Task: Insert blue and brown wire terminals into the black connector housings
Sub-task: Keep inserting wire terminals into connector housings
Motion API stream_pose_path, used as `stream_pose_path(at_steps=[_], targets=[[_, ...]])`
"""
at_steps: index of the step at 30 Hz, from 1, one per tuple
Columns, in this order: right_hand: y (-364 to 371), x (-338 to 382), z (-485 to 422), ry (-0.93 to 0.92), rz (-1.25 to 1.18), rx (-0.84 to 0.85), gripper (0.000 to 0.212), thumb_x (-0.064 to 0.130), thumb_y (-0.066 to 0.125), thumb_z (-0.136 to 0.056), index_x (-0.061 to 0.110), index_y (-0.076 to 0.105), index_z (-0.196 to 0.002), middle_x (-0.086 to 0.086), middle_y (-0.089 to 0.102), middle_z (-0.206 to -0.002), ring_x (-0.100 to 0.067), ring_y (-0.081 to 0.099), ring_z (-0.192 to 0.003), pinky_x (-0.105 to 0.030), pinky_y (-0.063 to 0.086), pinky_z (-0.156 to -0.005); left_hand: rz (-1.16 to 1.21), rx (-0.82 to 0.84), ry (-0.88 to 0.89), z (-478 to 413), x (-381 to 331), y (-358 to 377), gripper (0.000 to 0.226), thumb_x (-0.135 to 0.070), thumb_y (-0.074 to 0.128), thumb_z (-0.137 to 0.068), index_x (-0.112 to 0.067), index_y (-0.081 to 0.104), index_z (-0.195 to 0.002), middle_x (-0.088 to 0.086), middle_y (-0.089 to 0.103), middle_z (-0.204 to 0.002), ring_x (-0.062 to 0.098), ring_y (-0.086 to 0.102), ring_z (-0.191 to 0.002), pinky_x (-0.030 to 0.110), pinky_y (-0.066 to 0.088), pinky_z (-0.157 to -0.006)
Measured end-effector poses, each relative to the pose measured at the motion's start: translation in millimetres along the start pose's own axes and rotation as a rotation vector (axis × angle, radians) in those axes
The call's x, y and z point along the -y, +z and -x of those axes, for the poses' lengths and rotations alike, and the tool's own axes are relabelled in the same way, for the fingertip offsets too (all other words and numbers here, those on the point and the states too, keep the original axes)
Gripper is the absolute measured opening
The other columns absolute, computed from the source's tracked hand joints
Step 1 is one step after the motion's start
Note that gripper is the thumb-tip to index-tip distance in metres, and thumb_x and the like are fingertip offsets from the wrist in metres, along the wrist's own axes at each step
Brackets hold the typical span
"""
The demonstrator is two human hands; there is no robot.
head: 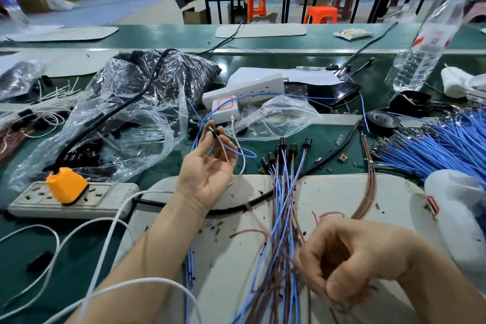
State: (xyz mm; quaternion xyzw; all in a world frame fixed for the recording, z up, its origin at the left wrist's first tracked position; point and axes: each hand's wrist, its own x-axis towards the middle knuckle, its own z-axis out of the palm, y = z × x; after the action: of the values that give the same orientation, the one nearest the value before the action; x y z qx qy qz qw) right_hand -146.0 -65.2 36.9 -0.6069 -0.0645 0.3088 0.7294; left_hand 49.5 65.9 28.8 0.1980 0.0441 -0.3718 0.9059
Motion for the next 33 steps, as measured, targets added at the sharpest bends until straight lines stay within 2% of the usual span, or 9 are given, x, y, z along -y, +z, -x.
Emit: stream_pose_path(at_steps=[2,5,9,14,17,20,24,27,33], targets=[[2,0,-5,-0.040,-0.064,-0.098,0.025,0.031,0.080,-0.073,0.013,0.072,-0.090,-0.001,0.061,-0.065,-0.003,0.051,-0.045,-0.012,0.041,-0.040,-0.168,0.085,0.015,5,8,2,0.021,-0.008,0.054,-0.078,-0.014,0.065,-0.095,0.006,0.067,-0.077,0.012,0.062,-0.061,0.021,0.053,-0.063],[6,-2,-19,-0.100,0.009,-0.576,0.033,0.043,0.075,-0.074,0.011,0.070,-0.083,-0.006,0.057,-0.066,-0.012,0.044,-0.042,-0.016,0.031,-0.034,-0.447,0.268,0.023,18,29,5,0.023,-0.005,0.055,-0.076,-0.013,0.063,-0.096,0.006,0.068,-0.079,0.011,0.061,-0.064,0.020,0.052,-0.065],[6,-4,-30,-0.291,0.208,-0.979,0.025,0.027,0.068,-0.081,0.002,0.065,-0.077,0.002,0.048,-0.053,-0.012,0.039,-0.041,-0.017,0.029,-0.038,-0.894,0.483,0.053,33,52,1,0.022,-0.003,0.062,-0.083,-0.010,0.058,-0.103,0.002,0.066,-0.084,0.009,0.061,-0.072,0.020,0.051,-0.071],[4,-3,-23,-0.204,0.222,-0.936,0.022,0.011,0.067,-0.086,0.005,0.065,-0.065,-0.005,0.050,-0.051,-0.012,0.041,-0.038,-0.016,0.031,-0.037,-0.745,0.303,0.185,29,52,6,0.045,0.005,0.052,-0.086,-0.009,0.048,-0.129,0.003,0.066,-0.082,0.009,0.063,-0.072,0.018,0.051,-0.073],[4,-4,-22,-0.100,0.237,-0.874,0.022,0.013,0.065,-0.088,0.004,0.067,-0.068,-0.006,0.053,-0.051,-0.010,0.044,-0.033,-0.014,0.030,-0.035,-0.769,0.214,0.357,27,50,5,0.041,0.007,0.049,-0.090,-0.015,0.052,-0.125,-0.002,0.067,-0.081,0.007,0.065,-0.081,0.017,0.051,-0.078],[4,-5,-26,-0.122,0.239,-0.956,0.015,0.018,0.070,-0.083,0.005,0.070,-0.076,-0.006,0.056,-0.054,-0.012,0.046,-0.034,-0.016,0.031,-0.035,-1.089,0.362,0.612,35,53,4,0.031,0.000,0.056,-0.090,-0.022,0.060,-0.112,-0.005,0.069,-0.092,0.006,0.064,-0.088,0.017,0.048,-0.083],[2,-2,-28,-0.409,0.225,-1.154,0.026,0.028,0.074,-0.066,0.010,0.067,-0.083,-0.004,0.067,-0.071,-0.017,0.059,-0.048,-0.023,0.046,-0.042,-1.407,0.586,0.850,41,60,2,0.029,0.001,0.059,-0.086,-0.017,0.066,-0.107,-0.003,0.065,-0.100,0.010,0.061,-0.093,0.020,0.046,-0.084],[2,-3,-27,-0.527,0.283,-1.183,0.020,0.025,0.071,-0.071,0.010,0.062,-0.080,-0.004,0.068,-0.066,-0.017,0.065,-0.053,-0.022,0.052,-0.050,-1.496,0.659,0.882,44,64,-1,0.023,0.002,0.063,-0.085,-0.006,0.067,-0.105,-0.003,0.064,-0.101,0.015,0.061,-0.096,0.026,0.048,-0.087],[-2,-12,-30,-0.522,0.398,-1.259,0.025,-0.013,0.067,-0.079,0.011,0.058,-0.074,-0.002,0.070,-0.065,-0.015,0.069,-0.055,-0.022,0.055,-0.056,-1.445,0.610,0.848,44,65,-3,0.028,-0.006,0.069,-0.082,-0.018,0.064,-0.107,-0.006,0.066,-0.098,0.008,0.061,-0.092,0.021,0.047,-0.084]])
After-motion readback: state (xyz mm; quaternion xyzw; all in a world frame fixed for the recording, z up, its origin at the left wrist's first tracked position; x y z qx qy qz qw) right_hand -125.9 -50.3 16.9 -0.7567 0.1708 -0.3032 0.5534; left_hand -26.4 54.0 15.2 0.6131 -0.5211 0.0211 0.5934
